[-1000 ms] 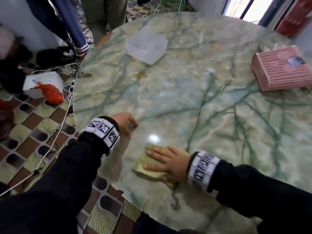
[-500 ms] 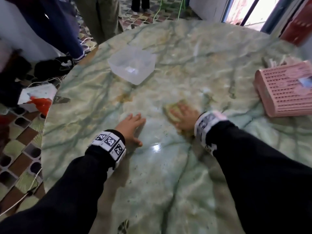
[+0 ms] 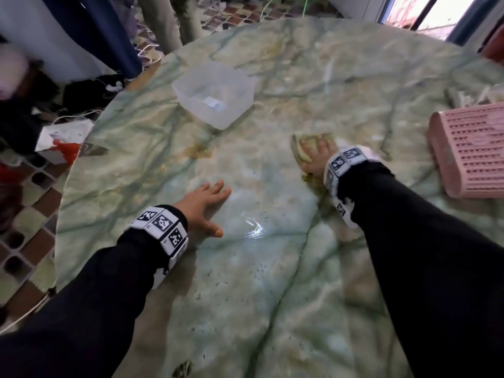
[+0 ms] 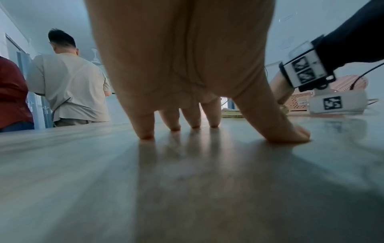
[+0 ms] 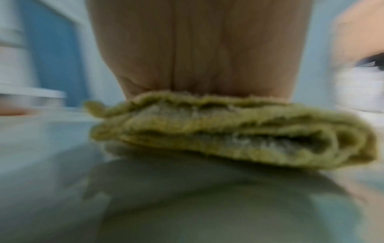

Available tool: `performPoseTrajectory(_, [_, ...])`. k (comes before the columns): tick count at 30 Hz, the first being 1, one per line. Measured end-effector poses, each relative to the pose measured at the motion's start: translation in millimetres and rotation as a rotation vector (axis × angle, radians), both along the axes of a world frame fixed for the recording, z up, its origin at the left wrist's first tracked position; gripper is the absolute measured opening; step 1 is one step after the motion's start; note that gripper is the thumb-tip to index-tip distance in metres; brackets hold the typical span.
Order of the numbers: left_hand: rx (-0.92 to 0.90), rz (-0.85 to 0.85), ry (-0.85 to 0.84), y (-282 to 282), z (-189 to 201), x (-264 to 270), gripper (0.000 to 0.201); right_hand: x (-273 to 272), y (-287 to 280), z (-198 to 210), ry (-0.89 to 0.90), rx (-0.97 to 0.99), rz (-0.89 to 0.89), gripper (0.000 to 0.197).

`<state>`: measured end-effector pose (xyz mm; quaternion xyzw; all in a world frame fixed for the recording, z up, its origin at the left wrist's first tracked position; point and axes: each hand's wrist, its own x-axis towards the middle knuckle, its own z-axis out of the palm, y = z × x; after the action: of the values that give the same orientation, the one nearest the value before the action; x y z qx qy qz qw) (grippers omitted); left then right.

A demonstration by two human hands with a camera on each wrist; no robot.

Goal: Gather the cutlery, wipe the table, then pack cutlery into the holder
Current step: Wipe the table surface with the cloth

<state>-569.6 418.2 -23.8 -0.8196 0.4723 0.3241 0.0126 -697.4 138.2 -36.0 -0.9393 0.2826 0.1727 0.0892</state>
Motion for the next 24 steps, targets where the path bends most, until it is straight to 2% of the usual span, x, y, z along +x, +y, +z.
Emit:
performPoseTrajectory(2, [-0.006, 0.005, -0.001, -1, 1, 1, 0.108, 4, 64, 2, 0.009, -0.024, 0.290, 0.065])
performPoseTrajectory(3, [-0.008, 0.008, 0.002, -1, 0, 1, 0.108, -11, 92, 1, 0.056, -0.035, 0.461, 0.066])
performPoseTrajectory(5, [-0.004, 0.001, -0.005, -1, -1, 1, 0.109, -51, 92, 5, 0.152, -0.024, 0.697, 0.064])
performPoseTrajectory(6, [0.002, -0.005, -0.012, -1, -1, 1, 0.109, -62, 75, 10, 0.154, -0.014, 0.731, 0.067])
performPoseTrajectory(7, [0.007, -0.011, -0.019, -1, -2, 1, 0.109, -63, 53, 11, 0.102, 0.002, 0.694, 0.073])
performPoseTrajectory(9, [0.007, -0.014, -0.018, -2, -2, 1, 0.109, -55, -11, 4, -0.065, -0.141, 0.611, 0.071])
performPoseTrajectory(10, [0.006, -0.017, -0.017, -1, -1, 1, 0.109, -48, -37, 2, -0.056, -0.113, 0.401, 0.088])
performPoseTrajectory(11, [0.007, -0.018, -0.018, -1, -1, 1, 0.109, -38, -60, 1, -0.048, -0.154, 0.243, 0.117])
performPoseTrajectory(12, [0.005, -0.012, -0.016, -1, -1, 1, 0.109, -28, -74, 13, 0.047, -0.058, 0.074, 0.136])
performPoseTrajectory(13, [0.005, -0.004, -0.009, 0, -1, 1, 0.108, -17, -77, 10, 0.058, 0.001, -0.067, 0.140])
performPoseTrajectory(15, [0.010, 0.007, 0.004, 0, -1, 1, 0.108, 15, -47, 6, 0.017, 0.069, -0.077, 0.113])
performPoseTrajectory(18, [-0.010, 0.029, 0.037, 1, 1, 0, 0.107, 48, 46, 6, -0.125, -0.071, 0.324, 0.066])
performPoseTrajectory(19, [-0.042, 0.054, 0.062, 1, 3, 0, 0.105, 44, 77, 4, -0.111, -0.074, 0.476, 0.064])
performPoseTrajectory(21, [-0.139, 0.144, 0.135, 0, 10, 3, 0.092, 1, 110, 2, 0.030, -0.062, 0.584, 0.065])
performPoseTrajectory(24, [-0.220, 0.187, 0.172, 2, 19, 12, 0.072, -50, 71, 8, 0.214, 0.040, 0.515, 0.064])
